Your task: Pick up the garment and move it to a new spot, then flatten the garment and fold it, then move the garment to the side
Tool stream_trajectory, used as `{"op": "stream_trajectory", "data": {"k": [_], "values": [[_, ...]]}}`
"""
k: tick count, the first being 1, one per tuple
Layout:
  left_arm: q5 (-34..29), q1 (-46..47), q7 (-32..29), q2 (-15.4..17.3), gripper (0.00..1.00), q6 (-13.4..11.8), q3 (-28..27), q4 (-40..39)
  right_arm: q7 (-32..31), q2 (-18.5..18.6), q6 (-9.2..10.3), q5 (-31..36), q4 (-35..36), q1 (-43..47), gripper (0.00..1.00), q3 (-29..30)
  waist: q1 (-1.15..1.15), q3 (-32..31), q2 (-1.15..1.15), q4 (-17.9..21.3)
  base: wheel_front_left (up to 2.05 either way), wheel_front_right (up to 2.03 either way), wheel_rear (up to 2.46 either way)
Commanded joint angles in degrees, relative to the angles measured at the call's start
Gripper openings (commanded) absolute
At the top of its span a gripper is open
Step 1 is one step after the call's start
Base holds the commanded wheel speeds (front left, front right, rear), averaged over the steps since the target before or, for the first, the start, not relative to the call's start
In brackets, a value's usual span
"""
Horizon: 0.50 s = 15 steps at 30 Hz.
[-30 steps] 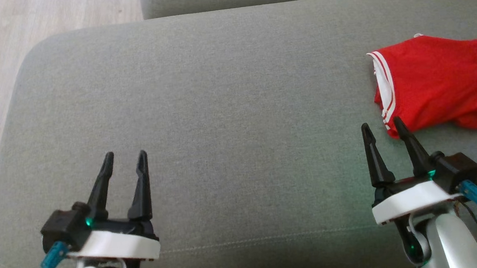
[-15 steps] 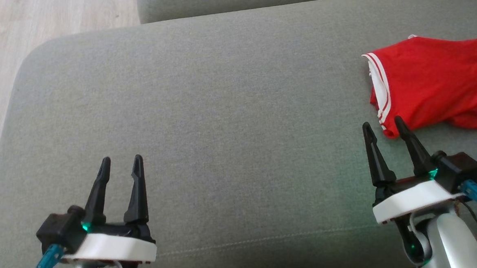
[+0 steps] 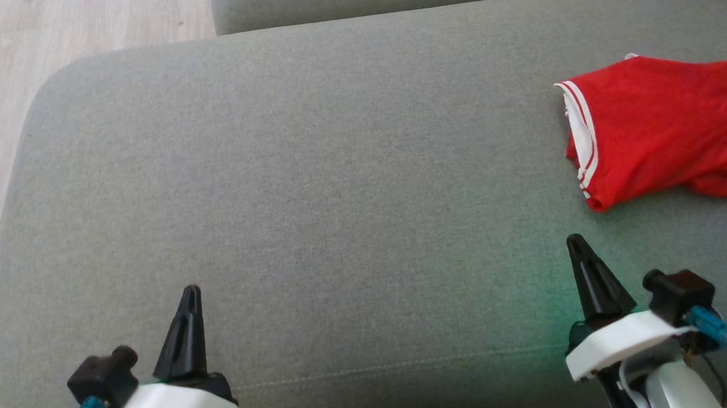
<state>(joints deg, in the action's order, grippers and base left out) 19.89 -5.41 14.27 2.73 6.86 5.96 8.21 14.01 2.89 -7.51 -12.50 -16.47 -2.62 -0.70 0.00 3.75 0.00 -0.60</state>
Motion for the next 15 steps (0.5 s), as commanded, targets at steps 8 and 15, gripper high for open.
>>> {"op": "stream_trajectory", "data": {"k": [8, 15], "values": [[5.7, 2.6, -1.1, 0.4, 0.00, 0.0, -0.7, -1.4, -1.2, 0.3, 0.00, -6.3, 2.0, -2.4, 0.00, 0.2, 0.00, -0.2, 0.00, 0.0, 0.00, 0.00, 0.00], [10.1, 3.2, -2.0, 0.6, 0.00, 0.1, -1.1, -0.8, -2.2, 0.5, 0.00, -11.1, 2.1, -2.4, 0.00, 0.4, 0.00, -0.4, 0.00, 0.1, 0.00, 0.00, 0.00]]}}
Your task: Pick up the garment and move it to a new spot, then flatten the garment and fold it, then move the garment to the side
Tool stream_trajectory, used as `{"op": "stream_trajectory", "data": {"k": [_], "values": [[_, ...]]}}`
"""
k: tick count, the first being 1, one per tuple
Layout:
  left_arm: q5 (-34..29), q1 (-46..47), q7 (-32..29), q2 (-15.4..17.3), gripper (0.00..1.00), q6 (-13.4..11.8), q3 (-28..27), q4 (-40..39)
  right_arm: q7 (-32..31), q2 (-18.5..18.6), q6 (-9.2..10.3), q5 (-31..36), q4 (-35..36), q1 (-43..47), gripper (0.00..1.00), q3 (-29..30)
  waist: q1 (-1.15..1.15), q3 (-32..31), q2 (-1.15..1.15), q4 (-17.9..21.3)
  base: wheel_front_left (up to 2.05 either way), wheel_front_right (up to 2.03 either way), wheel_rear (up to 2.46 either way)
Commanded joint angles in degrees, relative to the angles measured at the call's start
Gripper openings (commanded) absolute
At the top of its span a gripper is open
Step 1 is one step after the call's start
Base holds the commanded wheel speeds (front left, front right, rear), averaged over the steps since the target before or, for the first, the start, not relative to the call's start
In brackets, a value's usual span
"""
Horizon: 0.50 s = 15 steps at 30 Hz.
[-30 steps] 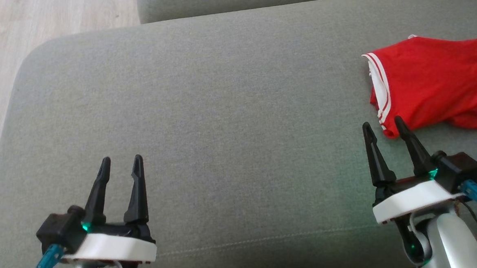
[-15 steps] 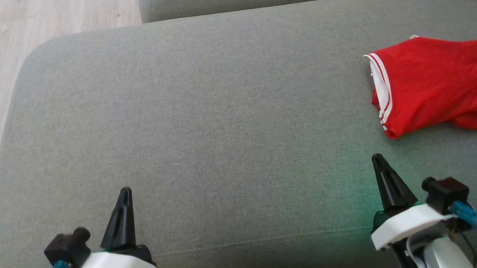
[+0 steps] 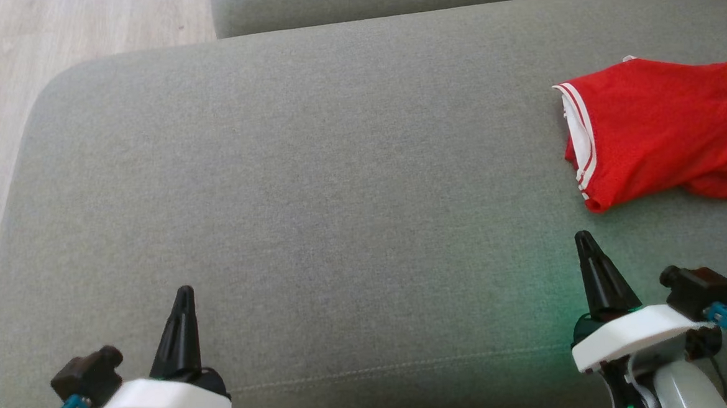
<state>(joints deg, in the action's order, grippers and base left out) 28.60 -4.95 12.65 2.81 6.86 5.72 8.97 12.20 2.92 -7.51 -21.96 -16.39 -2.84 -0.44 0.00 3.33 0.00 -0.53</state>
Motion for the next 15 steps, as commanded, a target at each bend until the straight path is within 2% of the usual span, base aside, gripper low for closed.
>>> {"op": "stream_trajectory", "data": {"k": [1, 15], "values": [[2.0, 2.8, -0.5, 0.6, 0.00, 0.1, -0.9, -1.5, -0.6, 0.5, 0.00, -2.3, 2.0, -2.2, 0.00, 0.2, 0.00, -0.1, 0.00, 0.0, 0.00, 0.00, 0.00], [10.0, 3.9, -2.4, 0.9, 0.00, 0.2, -1.7, -0.7, -2.5, 0.7, 0.01, -10.9, 2.0, -2.3, 0.00, 0.6, 0.00, -0.4, 0.00, 0.1, 0.00, 0.00, 0.00]]}}
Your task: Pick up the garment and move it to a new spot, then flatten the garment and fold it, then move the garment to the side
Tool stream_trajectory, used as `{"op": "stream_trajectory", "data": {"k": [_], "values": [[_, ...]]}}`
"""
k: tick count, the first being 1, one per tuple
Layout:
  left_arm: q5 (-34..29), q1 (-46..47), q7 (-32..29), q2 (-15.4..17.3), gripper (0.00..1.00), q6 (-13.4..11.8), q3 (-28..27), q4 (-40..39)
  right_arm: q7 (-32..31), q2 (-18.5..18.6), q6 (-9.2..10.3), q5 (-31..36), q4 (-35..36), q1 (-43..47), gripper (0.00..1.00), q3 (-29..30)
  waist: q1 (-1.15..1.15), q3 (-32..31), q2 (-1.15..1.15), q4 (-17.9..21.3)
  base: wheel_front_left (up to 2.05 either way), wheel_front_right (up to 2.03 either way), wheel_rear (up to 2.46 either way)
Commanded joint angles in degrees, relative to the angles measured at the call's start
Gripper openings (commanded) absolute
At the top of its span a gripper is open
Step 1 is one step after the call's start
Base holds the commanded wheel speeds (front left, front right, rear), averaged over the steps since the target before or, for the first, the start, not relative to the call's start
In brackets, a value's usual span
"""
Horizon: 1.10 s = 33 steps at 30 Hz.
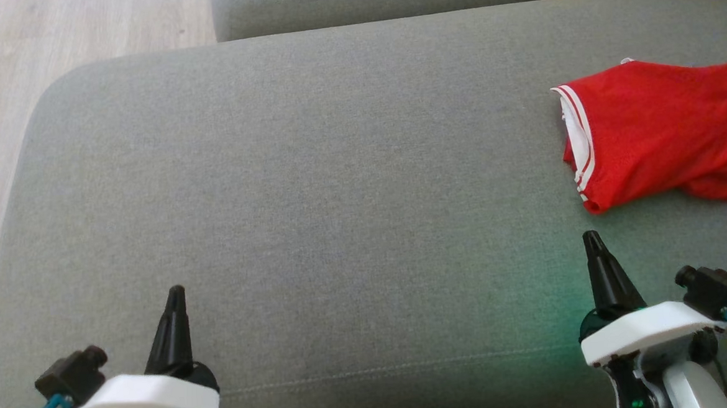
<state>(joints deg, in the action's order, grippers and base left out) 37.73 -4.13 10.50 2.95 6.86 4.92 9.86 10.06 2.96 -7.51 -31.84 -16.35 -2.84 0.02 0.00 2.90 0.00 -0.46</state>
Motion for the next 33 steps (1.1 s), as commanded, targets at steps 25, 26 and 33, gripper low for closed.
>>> {"op": "stream_trajectory", "data": {"k": [25, 26, 33], "values": [[16.6, 5.0, -4.2, 1.2, 0.00, 0.3, -3.0, -0.1, -4.4, 0.9, 0.01, -18.2, 2.1, -2.6, 0.00, 1.3, 0.00, -0.8, 0.00, 0.1, 0.00, 0.00, 0.00], [17.2, 5.1, -4.3, 1.2, 0.00, 0.3, -3.1, 0.0, -4.5, 0.9, 0.01, -18.8, 2.1, -2.6, 0.00, 1.3, 0.00, -0.8, 0.00, 0.1, 0.00, 0.00, 0.00], [21.4, 5.6, -5.5, 1.3, 0.00, 0.3, -3.7, 0.4, -5.6, 1.0, 0.01, -23.4, 2.2, -2.6, 0.00, 1.7, 0.00, -1.0, 0.00, 0.2, 0.00, 0.00, 0.00]]}}
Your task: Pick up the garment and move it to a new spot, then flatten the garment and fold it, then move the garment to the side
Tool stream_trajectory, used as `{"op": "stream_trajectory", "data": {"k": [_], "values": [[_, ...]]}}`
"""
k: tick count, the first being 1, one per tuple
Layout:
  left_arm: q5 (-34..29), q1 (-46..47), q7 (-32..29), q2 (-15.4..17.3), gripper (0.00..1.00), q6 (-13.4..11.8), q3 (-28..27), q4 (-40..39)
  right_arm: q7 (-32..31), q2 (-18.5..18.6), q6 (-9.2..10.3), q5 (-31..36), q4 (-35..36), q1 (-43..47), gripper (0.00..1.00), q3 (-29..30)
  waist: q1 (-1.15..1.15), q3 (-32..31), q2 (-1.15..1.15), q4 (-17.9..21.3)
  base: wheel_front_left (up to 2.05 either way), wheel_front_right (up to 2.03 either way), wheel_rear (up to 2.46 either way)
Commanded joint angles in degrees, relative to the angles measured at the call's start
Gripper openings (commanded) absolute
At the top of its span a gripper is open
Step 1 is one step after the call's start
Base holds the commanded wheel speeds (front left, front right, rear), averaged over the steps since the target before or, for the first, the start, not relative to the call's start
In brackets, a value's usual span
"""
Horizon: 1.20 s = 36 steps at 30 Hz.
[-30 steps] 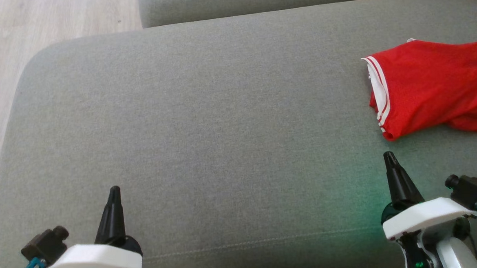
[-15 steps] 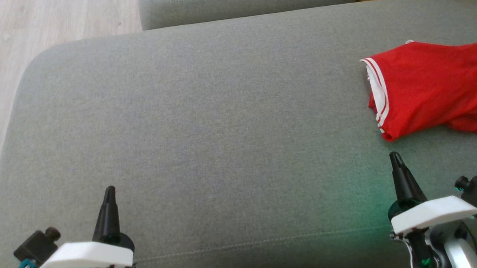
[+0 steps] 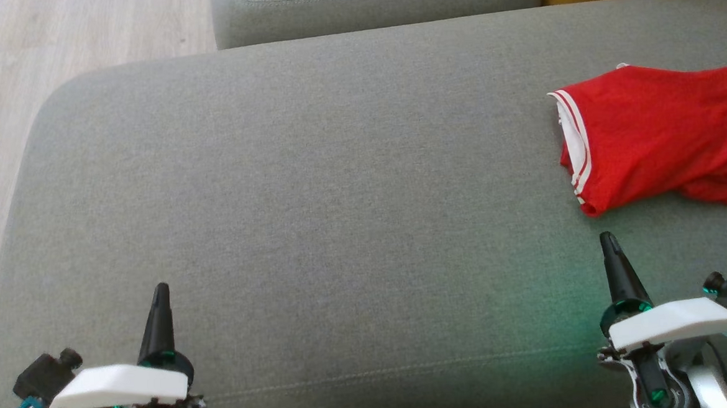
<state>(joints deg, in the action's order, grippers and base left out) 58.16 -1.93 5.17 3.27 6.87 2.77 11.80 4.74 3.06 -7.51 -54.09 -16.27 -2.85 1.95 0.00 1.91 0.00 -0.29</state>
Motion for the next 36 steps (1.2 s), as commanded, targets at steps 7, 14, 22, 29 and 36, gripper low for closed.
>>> {"op": "stream_trajectory", "data": {"k": [7, 14, 22, 29, 36], "values": [[4.5, 3.9, -1.1, 1.0, 0.00, 0.3, -2.1, -1.1, -1.3, 0.9, 0.01, -5.0, 2.1, -2.7, 0.00, 0.1, 0.00, -0.2, 0.00, 0.0, 0.00, 0.00, 0.00], [8.7, 4.4, -2.3, 1.0, 0.00, 0.4, -2.7, -0.7, -2.5, 0.9, 0.01, -9.6, 2.1, -2.7, 0.00, 0.5, 0.00, -0.4, 0.00, 0.1, 0.00, 0.00, 0.00], [13.4, 5.0, -3.6, 1.0, 0.00, 0.4, -3.5, -0.2, -3.8, 0.9, 0.01, -14.8, 2.2, -2.8, 0.00, 0.9, 0.00, -0.6, 0.00, 0.1, 0.00, 0.00, 0.00], [17.5, 5.6, -4.8, 1.0, 0.00, 0.5, -4.2, 0.2, -5.0, 0.9, 0.02, -19.3, 2.2, -2.9, 0.00, 1.4, 0.00, -0.8, 0.00, 0.1, 0.00, 0.00, 0.00], [21.6, 6.1, -6.0, 1.0, 0.00, 0.5, -4.9, 0.7, -6.1, 0.8, 0.02, -23.8, 2.2, -3.0, 0.00, 1.8, 0.00, -1.0, 0.00, 0.2, 0.00, 0.00, 0.00]]}}
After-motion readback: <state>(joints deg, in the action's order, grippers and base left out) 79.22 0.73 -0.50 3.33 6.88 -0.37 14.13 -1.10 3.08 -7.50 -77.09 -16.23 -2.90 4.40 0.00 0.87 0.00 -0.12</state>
